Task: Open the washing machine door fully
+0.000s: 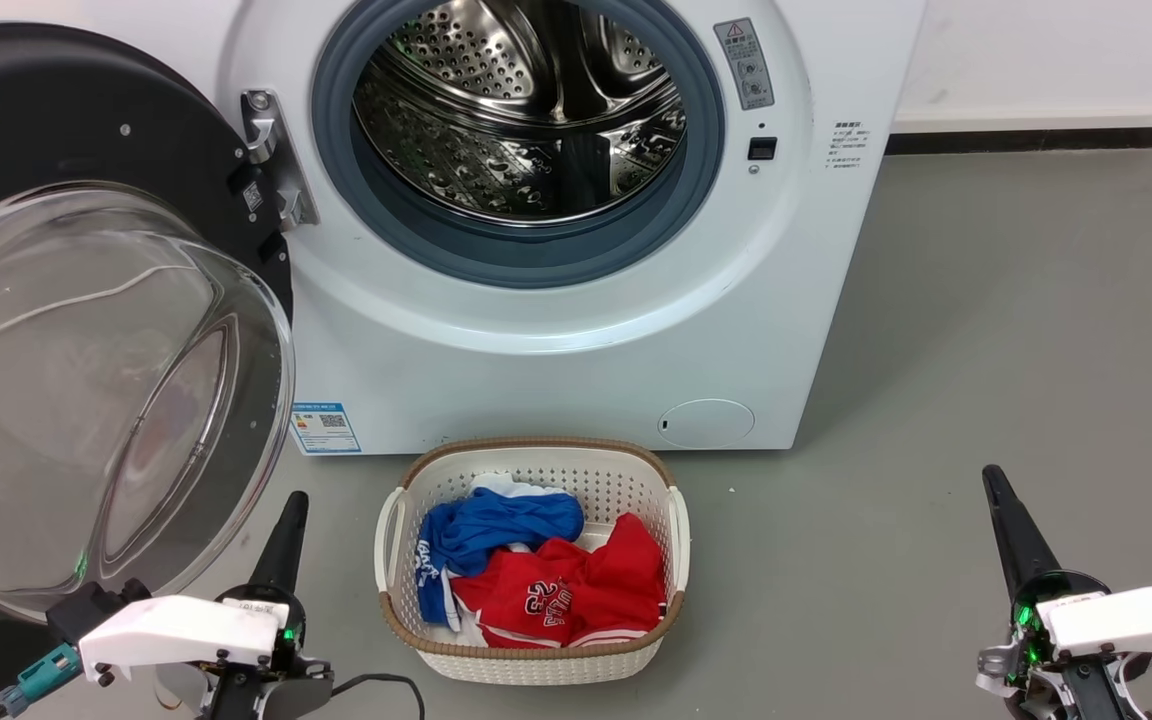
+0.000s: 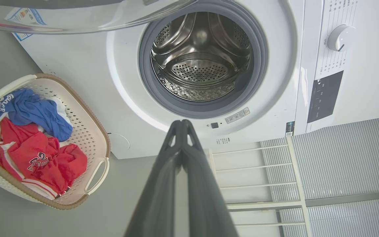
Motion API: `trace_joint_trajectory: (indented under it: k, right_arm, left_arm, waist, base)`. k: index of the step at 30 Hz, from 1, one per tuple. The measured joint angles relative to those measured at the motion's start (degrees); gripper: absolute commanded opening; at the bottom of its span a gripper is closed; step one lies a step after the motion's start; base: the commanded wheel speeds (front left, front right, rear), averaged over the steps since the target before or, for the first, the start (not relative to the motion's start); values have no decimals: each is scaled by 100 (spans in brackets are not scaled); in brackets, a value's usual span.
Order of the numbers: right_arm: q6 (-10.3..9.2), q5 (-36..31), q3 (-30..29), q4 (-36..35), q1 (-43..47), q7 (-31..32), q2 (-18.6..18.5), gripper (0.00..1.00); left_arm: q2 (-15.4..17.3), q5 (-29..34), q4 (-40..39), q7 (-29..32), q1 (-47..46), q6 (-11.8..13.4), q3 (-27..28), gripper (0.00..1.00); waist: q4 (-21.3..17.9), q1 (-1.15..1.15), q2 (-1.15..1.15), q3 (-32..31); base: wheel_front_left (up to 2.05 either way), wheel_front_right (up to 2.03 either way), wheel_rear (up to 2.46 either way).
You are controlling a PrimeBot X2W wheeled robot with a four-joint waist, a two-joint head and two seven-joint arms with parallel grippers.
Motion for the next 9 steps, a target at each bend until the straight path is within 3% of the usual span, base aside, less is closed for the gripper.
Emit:
trace_joint_trajectory:
  k: [9]
  right_arm:
    - [0,426,-41,54,-58,56,1,0]
  left_arm:
    - [-91,-334,58,60,-48,-105,141,0]
  waist:
    - [27,0,0,14]
  base:
    - [0,0,0]
